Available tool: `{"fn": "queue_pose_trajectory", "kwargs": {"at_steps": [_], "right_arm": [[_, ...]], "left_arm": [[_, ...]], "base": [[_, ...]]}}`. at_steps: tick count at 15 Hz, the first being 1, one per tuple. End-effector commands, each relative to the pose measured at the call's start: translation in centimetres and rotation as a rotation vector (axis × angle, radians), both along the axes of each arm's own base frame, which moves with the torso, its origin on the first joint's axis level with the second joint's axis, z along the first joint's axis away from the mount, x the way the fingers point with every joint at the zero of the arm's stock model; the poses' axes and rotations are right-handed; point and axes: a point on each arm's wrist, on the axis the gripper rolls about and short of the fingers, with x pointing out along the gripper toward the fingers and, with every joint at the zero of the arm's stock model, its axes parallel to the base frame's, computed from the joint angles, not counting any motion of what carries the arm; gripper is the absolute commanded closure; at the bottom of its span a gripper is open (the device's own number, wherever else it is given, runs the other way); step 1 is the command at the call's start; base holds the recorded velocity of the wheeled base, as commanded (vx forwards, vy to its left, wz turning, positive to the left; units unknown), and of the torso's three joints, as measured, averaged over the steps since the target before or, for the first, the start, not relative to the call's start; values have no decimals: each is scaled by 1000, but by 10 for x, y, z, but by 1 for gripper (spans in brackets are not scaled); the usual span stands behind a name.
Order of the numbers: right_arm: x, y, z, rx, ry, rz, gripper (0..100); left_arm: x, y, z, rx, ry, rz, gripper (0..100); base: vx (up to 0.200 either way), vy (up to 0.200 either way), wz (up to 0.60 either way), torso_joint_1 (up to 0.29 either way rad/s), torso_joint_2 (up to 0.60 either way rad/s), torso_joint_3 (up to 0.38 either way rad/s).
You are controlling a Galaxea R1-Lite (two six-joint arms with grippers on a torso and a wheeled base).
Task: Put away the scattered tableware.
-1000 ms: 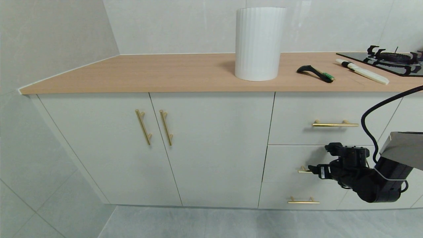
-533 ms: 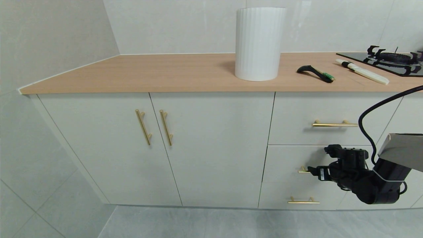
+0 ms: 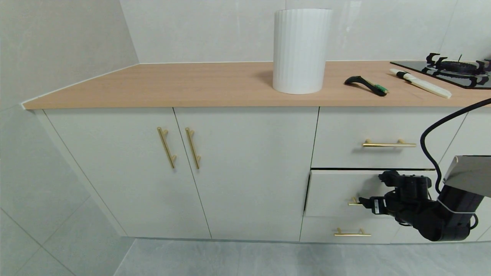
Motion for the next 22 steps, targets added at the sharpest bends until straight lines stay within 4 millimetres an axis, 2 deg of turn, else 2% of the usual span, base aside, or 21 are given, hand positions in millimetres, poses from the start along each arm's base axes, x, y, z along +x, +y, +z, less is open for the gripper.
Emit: {"fn": "queue_pose_trajectory", "kwargs": {"at_steps": [1,5,7,8,10,11,13,15,18,22], "right_arm": [[-7,0,9,0,-4,2,0],[-27,4,24,17,8,35,0],[-40,5,47,34,-31,64,0],[-53,7,72,49,-84,102,0],[-64,12,100,53,-153,145,0],[-74,17,122,52,-186,163,0],[-79,22,146,54,-209,185,0],[-72,23,155,54,-224,188,0],[-54,23,151,54,-212,181,0],[-34,22,132,52,-155,167,0]], "left_arm": [[0,0,0,0,1,0,0],[0,0,0,0,1,0,0],[0,0,0,0,1,0,0],[0,0,0,0,1,0,0],[0,0,0,0,1,0,0],[0,0,0,0,1,0,0],[0,0,0,0,1,0,0],[0,0,0,0,1,0,0],[0,0,0,0,1,0,0],[0,0,0,0,1,0,0]], "base": [[0,0,0,0,0,0],[0,0,0,0,0,0],[0,0,0,0,0,0],[0,0,0,0,0,0],[0,0,0,0,0,0],[0,0,0,0,0,0],[0,0,0,0,0,0],[0,0,0,0,0,0],[0,0,0,0,0,0],[0,0,0,0,0,0]]}}
